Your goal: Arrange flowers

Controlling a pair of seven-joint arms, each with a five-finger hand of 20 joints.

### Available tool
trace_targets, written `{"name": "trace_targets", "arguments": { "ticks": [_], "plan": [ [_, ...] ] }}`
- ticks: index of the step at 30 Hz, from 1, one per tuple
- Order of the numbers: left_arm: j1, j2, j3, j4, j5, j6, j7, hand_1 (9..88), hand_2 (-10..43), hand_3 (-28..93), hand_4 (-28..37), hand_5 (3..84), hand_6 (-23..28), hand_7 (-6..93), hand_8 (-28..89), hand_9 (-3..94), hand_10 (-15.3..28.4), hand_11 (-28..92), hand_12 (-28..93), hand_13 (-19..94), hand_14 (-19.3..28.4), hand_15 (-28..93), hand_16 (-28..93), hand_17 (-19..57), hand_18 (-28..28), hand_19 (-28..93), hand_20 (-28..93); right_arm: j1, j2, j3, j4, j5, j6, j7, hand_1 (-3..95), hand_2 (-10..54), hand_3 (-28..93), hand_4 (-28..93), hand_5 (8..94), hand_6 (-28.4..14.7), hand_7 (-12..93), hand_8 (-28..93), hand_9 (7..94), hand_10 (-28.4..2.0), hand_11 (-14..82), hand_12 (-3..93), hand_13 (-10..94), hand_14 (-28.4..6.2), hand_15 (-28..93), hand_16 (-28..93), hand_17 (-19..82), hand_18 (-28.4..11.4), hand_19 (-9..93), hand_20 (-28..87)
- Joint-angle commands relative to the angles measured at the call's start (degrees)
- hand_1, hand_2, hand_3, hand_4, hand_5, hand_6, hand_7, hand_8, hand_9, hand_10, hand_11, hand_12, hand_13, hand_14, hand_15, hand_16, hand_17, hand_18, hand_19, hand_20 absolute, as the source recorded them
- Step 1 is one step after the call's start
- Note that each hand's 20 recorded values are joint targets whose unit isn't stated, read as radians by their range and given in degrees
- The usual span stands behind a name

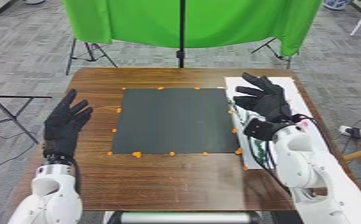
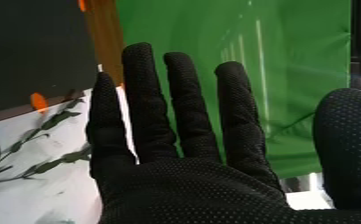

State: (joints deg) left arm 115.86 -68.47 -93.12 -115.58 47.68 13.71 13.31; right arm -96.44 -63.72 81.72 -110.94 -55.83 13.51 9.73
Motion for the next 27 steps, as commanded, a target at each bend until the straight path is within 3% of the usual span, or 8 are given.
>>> {"name": "trace_targets", "arguments": {
  "ticks": [1,9,22,23,27],
  "plan": [
    [0.36,0.13,0.29,0.24,0.03,-0.46,0.09,20.6,7.1,81,-28.3,34.1,6.5,6.8,-8,31.7,18.6,23,10,18,25.8,54,-11,-10.6,26.8,51,2,0.62,0.45,-0.63,-0.04,0.06,1.91,-0.94,11.1,11.0,81,-28,43.0,1.8,18,-14,49.4,-15.8,17.7,13.8,39,-19.5,45,12,8,-25.5,51,17],
    [0.58,0.53,0.40,0.02,-0.33,0.06,0.51,20.6,7.2,81,-28.3,34.0,6.5,6.8,-8,31.7,18.5,23,10,18,25.8,53,-11,-10.7,26.8,51,2,0.61,1.04,-0.99,-0.43,-0.39,2.69,-1.06,11.2,11.0,80,-28,43.3,1.7,18,-14,49.6,-15.8,17.9,13.8,39,-19.5,45,12,8,-25.4,51,17],
    [0.83,1.11,-0.23,-0.34,-0.37,0.30,0.95,20.7,7.1,81,-28.3,34.1,6.5,6.8,-8,31.8,18.6,23,10,18,25.8,53,-11,-10.6,26.7,51,2,-2.18,6.74,0.45,-7.03,-8.91,7.67,3.87,11.7,10.5,81,-28,44.2,1.2,19,-15,50.6,-16.1,18.8,13.9,40,-19.6,48,11,9,-25.5,53,18],
    [0.96,1.15,-0.29,-0.42,-0.45,0.33,1.03,20.7,7.1,81,-28.3,34.1,6.5,6.8,-8,31.8,18.6,23,10,18,25.8,53,-11,-10.6,26.7,51,2,-6.46,6.28,4.68,-8.59,-9.55,4.36,3.55,11.7,10.4,81,-28,44.4,1.1,19,-15,50.6,-16.2,18.9,13.9,40,-19.7,48,11,9,-25.6,54,18],
    [0.94,1.30,-0.57,-0.62,-0.28,0.37,0.90,20.6,7.1,81,-28.3,34.1,6.6,6.7,-8,31.7,18.6,23,10,18,25.8,53,-11,-10.6,26.7,51,2,-10.21,7.73,8.08,-12.19,-16.03,1.77,10.46,11.9,10.0,81,-28,44.5,0.9,20,-15,50.6,-16.4,19.1,13.8,40,-19.7,49,11,9,-25.6,55,18]
  ]
}}
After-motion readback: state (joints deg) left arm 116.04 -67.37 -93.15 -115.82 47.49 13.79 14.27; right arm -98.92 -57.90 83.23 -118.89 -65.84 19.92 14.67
